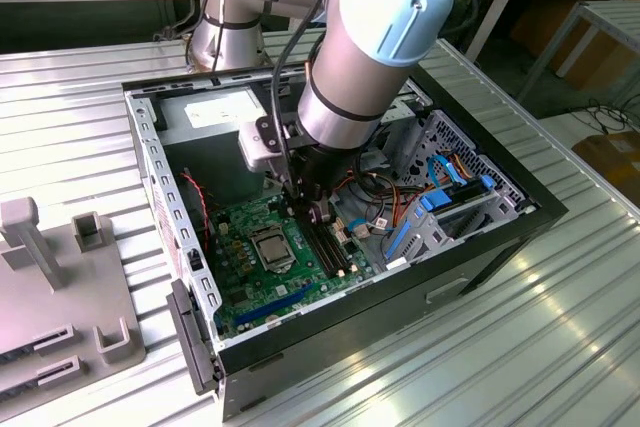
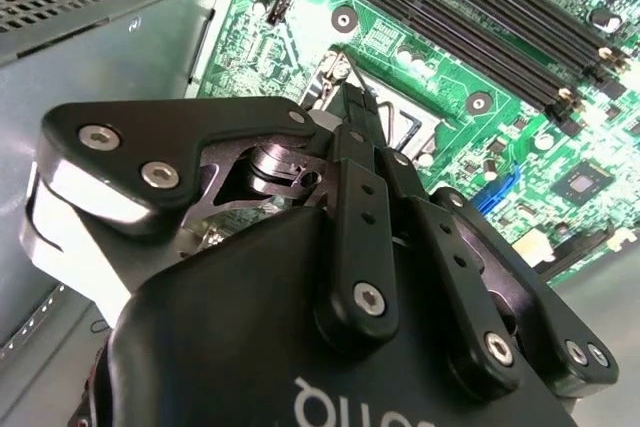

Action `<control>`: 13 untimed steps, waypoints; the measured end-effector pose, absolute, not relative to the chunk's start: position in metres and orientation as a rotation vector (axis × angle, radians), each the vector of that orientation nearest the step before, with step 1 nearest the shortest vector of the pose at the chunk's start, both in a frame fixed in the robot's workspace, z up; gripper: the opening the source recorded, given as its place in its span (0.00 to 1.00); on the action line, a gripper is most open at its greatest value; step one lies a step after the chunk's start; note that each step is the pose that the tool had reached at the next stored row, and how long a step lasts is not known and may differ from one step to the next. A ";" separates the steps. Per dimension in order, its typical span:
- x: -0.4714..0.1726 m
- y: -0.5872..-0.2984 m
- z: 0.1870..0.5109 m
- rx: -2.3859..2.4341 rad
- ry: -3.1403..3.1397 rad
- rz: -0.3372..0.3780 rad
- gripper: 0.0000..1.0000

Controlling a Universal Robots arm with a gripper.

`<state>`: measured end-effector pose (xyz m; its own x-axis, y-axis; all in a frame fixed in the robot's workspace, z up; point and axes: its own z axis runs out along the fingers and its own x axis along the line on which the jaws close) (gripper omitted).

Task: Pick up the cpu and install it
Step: 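Install the first cpu locking lever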

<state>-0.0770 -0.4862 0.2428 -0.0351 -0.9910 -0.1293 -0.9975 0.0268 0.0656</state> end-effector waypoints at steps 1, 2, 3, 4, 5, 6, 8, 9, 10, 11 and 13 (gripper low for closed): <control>-0.077 -0.486 0.243 -2.149 2.216 0.212 0.11; -0.077 -0.486 0.242 -2.148 2.215 0.211 0.11; -0.077 -0.486 0.242 -2.149 2.215 0.211 0.11; -0.076 -0.486 0.242 -2.149 2.214 0.211 0.11; -0.076 -0.486 0.242 -2.149 2.214 0.211 0.11; -0.075 -0.486 0.241 -2.149 2.214 0.211 0.11; -0.074 -0.486 0.241 -2.150 2.214 0.211 0.11; -0.074 -0.486 0.241 -2.150 2.214 0.211 0.11; -0.074 -0.486 0.241 -2.150 2.214 0.211 0.11; -0.074 -0.487 0.241 -2.150 2.214 0.211 0.11; -0.074 -0.488 0.241 -2.150 2.213 0.211 0.11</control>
<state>-0.0738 -0.4883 0.2413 -0.0328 -0.9910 -0.1295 -0.9977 0.0248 0.0636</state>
